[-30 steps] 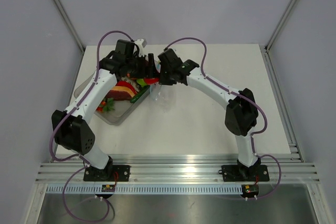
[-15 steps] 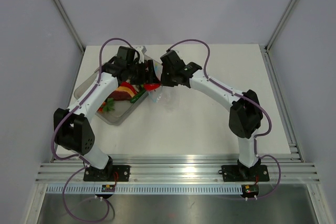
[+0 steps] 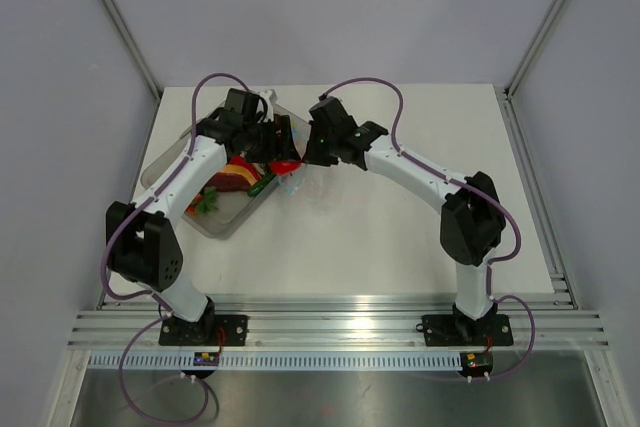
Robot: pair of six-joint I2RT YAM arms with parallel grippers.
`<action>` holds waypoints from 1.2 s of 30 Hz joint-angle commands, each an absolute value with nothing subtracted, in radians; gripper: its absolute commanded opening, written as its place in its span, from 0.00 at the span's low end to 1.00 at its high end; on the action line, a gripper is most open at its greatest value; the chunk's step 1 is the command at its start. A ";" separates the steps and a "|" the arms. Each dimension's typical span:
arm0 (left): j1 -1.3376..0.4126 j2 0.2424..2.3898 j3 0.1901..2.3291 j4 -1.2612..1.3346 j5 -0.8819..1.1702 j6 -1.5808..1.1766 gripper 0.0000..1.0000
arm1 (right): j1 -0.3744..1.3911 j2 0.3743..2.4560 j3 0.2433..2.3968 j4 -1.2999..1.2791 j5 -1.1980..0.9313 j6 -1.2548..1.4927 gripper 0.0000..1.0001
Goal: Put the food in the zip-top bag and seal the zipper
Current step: Place the fake fruit in the zipper food storage bag.
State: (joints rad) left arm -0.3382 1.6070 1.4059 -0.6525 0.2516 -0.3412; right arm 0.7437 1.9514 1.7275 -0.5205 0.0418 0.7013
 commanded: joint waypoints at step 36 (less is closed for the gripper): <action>-0.344 1.675 1.488 -0.586 0.498 -0.367 0.96 | 0.747 1.875 1.687 -0.312 -0.117 0.807 0.00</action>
State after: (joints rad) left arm -0.3115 1.6844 1.4376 -0.6586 0.2966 -0.3367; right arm 0.7334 1.8858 1.6783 -0.4538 -0.0334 0.7544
